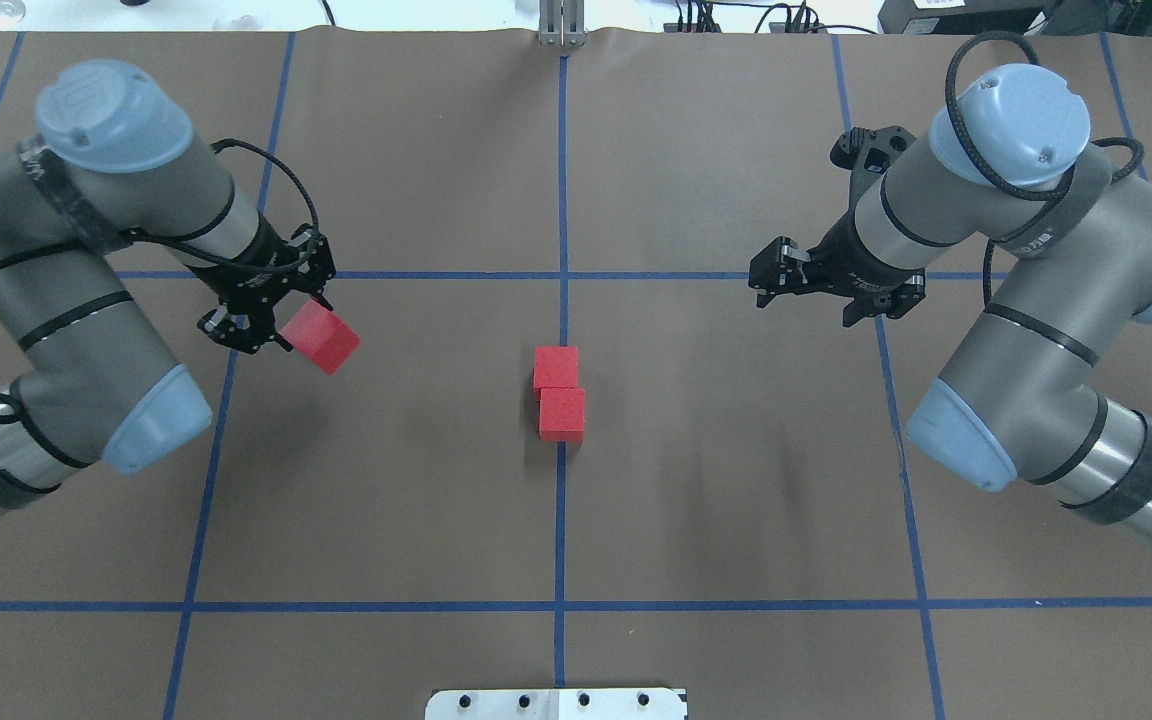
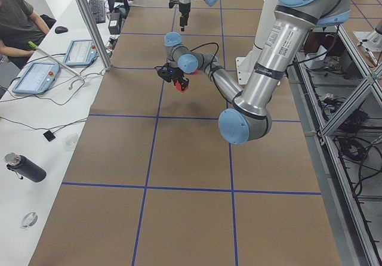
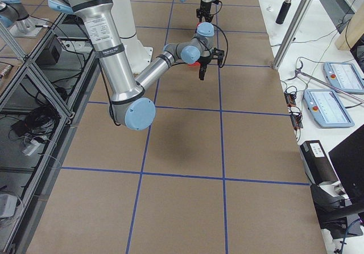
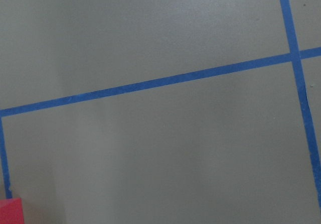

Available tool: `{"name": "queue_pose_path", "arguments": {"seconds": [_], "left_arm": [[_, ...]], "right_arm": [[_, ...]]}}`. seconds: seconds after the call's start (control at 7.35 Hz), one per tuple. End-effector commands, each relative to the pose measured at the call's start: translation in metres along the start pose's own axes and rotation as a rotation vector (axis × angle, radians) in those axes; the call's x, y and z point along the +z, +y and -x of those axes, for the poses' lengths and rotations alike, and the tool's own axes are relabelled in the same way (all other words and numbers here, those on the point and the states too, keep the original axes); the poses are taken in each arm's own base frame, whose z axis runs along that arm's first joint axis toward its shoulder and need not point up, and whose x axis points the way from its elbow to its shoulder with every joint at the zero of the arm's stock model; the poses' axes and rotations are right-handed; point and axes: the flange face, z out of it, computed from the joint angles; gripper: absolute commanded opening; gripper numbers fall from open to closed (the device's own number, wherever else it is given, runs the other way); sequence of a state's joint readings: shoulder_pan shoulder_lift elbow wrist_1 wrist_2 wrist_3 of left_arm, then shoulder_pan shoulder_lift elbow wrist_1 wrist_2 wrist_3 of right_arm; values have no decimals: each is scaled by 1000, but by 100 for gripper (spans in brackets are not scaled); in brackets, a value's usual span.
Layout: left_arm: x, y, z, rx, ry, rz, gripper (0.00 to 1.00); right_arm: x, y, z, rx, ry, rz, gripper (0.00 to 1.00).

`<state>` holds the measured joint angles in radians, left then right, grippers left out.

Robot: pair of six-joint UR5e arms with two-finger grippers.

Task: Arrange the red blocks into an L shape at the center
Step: 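Carry the held cube with the left gripper toward the two center cubes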

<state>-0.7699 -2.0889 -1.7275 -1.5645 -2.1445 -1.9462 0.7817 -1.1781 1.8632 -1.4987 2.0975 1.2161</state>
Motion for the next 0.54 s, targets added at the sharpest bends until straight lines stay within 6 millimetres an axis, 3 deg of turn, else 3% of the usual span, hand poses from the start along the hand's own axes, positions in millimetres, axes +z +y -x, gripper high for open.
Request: {"name": "queue_pose_path", "arguments": {"seconds": [0.0,0.41], "left_arm": [[18,35,-40,-238,-24,9,0],[61,102,-73,-486,-57,-37,0]], "right_arm": [[0,0,-1,1,1,-1,100],[1,0,-2,3,3,0,100]]}}
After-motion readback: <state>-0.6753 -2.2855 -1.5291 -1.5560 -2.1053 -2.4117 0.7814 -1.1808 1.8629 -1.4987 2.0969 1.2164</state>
